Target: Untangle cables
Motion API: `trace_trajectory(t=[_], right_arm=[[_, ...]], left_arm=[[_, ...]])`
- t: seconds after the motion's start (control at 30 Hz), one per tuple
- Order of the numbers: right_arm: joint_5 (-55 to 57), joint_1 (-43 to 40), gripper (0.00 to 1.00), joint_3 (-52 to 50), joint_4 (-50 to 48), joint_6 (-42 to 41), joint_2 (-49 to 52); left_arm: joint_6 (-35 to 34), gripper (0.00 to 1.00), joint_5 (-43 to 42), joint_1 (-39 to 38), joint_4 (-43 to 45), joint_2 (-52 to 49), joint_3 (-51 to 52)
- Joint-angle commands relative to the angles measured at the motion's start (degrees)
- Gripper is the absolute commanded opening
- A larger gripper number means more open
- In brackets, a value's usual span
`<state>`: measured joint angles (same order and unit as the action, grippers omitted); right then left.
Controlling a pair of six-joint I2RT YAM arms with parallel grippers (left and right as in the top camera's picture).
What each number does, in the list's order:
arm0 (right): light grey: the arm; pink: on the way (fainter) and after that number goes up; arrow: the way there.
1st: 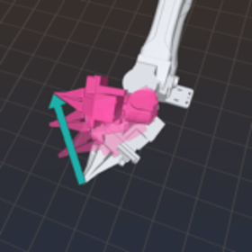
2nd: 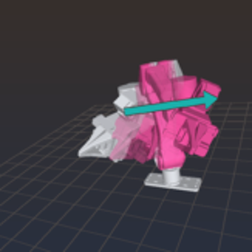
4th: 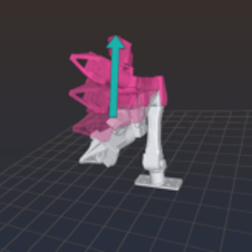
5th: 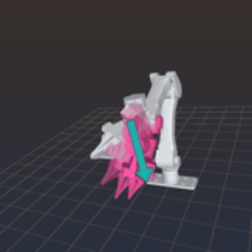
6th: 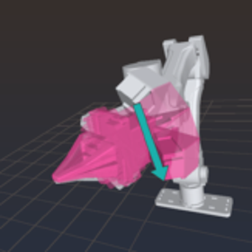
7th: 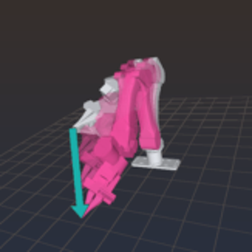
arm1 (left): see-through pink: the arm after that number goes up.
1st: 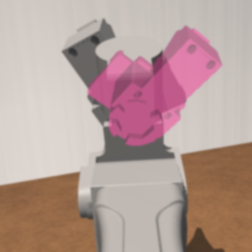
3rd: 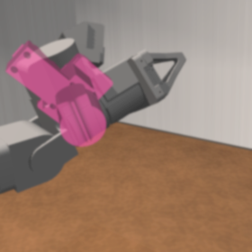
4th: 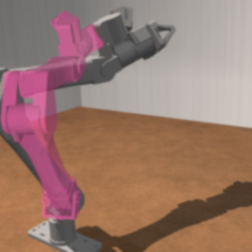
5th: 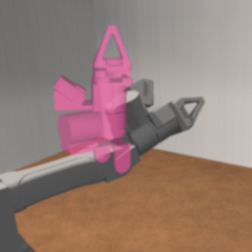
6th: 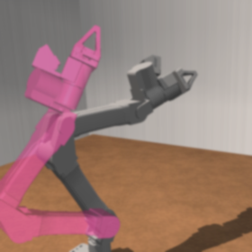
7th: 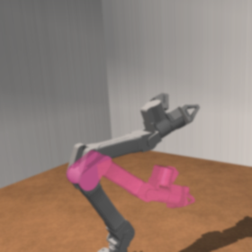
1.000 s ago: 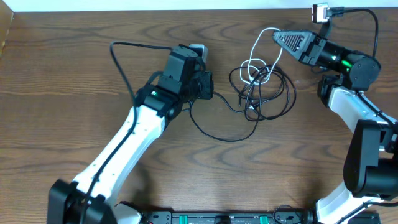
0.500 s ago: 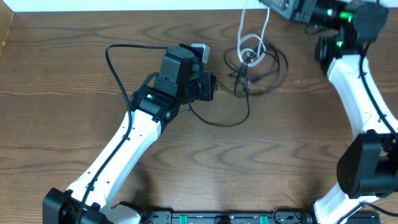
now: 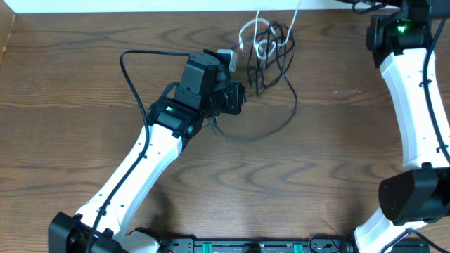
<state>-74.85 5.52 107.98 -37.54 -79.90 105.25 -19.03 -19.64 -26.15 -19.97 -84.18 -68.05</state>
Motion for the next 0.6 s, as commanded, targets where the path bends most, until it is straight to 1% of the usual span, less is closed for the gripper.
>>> trace_trajectory(t=[0.0, 0.07, 0.1, 0.17, 0.27, 0.33, 0.47, 0.57], right_arm=[[-5.07, 1.36, 0.01, 0.15, 5.88, 6.91, -0.44], [-5.68, 1.75, 0.01, -0.48, 12.74, 11.02, -0.44], [-5.68, 1.86, 0.01, -0.68, 14.69, 12.44, -0.44], [-5.68, 2.14, 0.01, -0.92, 17.79, 14.71, -0.44], [-5.22, 2.49, 0.01, -0.9, 17.51, 14.82, -0.44], [-5.22, 2.64, 0.01, -0.9, 17.4, 14.84, -0.44], [-5.2, 2.84, 0.01, -0.9, 17.42, 14.86, -0.44], [-4.76, 2.84, 0.01, -0.92, 17.42, 15.08, -0.44]], left_arm=[[1.16, 0.07, -0.7, -0.07, -0.04, 0.92, -0.04], [1.16, 0.08, -0.5, -0.07, 0.13, 0.81, -0.04], [1.14, 0.08, -0.17, -0.07, 0.24, 0.81, -0.04], [1.14, 0.08, 3.43, -0.07, 1.22, 0.79, -0.04], [1.16, 0.08, 7.37, -0.07, 3.56, 0.7, -0.04], [1.18, 0.08, 7.93, -0.07, 5.09, 0.57, -0.04], [1.22, 0.08, 7.34, -0.07, 5.95, 0.13, -0.04], [1.25, 0.08, 3.61, -0.07, 6.03, -0.5, -0.04]])
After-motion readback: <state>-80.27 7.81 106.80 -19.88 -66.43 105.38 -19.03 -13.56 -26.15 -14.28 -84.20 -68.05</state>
